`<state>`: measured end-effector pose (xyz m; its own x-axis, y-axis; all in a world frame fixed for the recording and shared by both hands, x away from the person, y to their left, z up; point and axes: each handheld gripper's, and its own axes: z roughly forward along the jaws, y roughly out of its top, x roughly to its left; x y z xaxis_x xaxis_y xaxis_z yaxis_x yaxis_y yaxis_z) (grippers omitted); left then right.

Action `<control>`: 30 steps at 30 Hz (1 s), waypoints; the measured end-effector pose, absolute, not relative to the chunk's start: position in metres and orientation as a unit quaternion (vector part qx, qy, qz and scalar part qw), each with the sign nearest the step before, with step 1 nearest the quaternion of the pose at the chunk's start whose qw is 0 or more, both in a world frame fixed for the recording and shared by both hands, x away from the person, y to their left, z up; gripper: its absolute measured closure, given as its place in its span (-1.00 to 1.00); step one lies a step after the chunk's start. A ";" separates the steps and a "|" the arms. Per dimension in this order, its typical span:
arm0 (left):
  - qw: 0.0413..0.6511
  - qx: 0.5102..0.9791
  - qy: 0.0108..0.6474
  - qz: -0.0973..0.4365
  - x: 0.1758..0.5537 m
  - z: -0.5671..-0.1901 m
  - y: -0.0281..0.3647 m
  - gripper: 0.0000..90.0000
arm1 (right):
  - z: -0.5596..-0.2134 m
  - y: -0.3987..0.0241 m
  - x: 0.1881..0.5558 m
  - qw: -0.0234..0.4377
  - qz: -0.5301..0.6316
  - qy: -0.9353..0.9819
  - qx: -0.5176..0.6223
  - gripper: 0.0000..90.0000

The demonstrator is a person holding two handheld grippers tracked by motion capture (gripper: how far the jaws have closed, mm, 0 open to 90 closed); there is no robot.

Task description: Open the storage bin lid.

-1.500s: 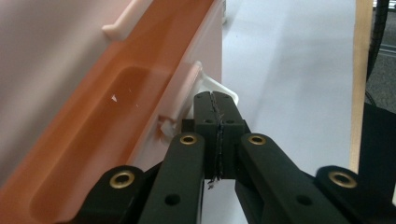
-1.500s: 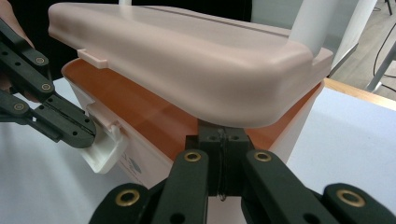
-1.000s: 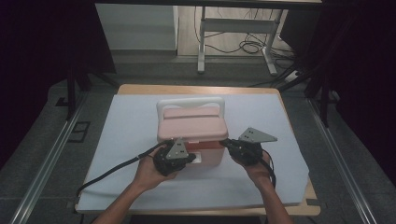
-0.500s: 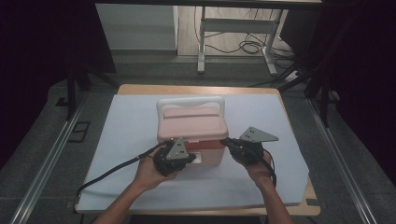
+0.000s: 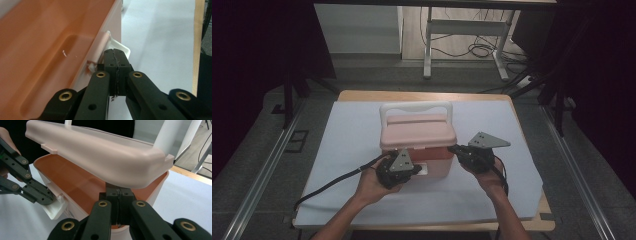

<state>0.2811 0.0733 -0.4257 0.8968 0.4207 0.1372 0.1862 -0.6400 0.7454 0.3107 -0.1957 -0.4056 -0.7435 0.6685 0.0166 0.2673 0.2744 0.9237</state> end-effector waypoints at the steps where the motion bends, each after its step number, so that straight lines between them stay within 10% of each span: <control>1: 0.389 0.893 0.170 0.151 0.281 -0.426 0.073 1.00 | -0.403 -0.196 0.312 0.193 0.522 0.774 0.301 0.99; 30: 0.385 0.896 0.168 0.147 0.282 -0.425 0.074 1.00 | -0.370 -0.201 0.333 0.185 0.524 0.772 0.309 0.99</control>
<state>0.2820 0.0735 -0.4246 0.9002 0.4143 0.1342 0.1879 -0.6474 0.7386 0.3334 -0.2006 -0.3704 -0.7404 0.6711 0.0379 0.2827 0.2597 0.9234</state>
